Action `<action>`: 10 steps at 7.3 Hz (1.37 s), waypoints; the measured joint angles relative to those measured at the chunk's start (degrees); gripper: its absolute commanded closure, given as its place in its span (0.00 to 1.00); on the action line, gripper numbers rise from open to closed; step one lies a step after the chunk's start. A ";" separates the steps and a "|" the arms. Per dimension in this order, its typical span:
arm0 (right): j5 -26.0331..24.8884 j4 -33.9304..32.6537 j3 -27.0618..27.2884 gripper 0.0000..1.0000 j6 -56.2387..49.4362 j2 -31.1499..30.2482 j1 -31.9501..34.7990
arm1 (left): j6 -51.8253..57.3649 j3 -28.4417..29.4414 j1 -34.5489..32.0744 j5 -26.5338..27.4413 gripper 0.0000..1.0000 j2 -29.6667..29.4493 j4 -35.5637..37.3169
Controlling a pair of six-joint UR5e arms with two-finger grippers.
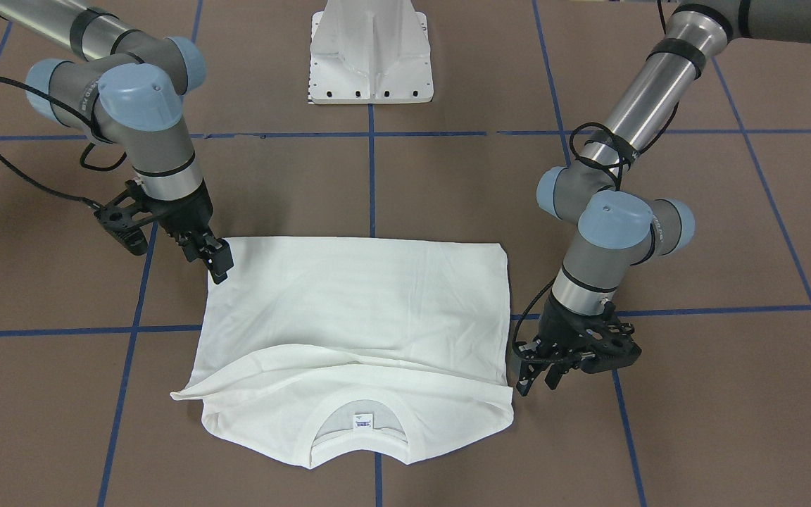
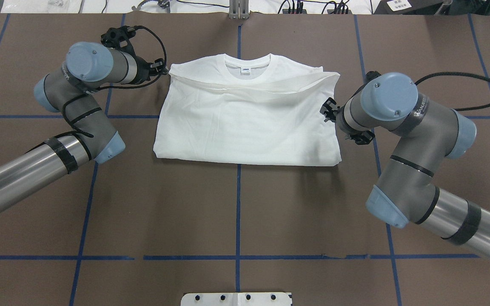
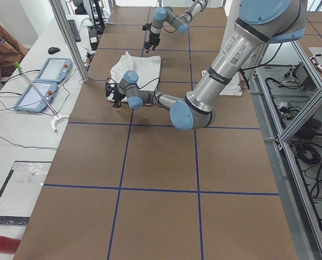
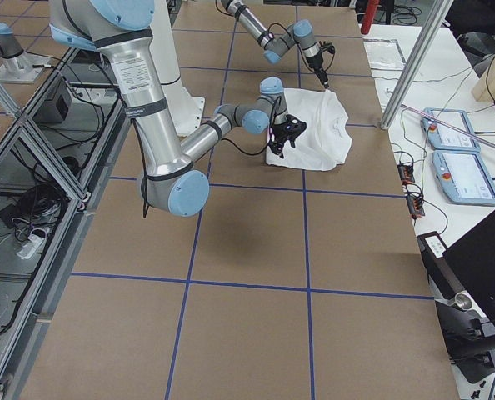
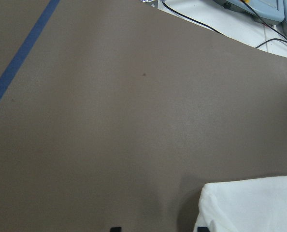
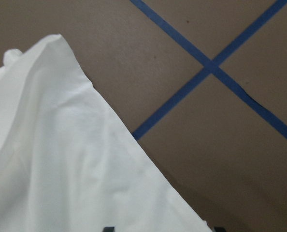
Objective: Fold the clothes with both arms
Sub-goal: 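Move the right gripper down to the folded shirt's near corner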
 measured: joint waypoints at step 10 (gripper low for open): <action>-2.89 0.05 -0.09 1.00 4.30 -2.50 -5.76 | -0.02 -0.52 0.16 0.02 0.39 0.17 0.61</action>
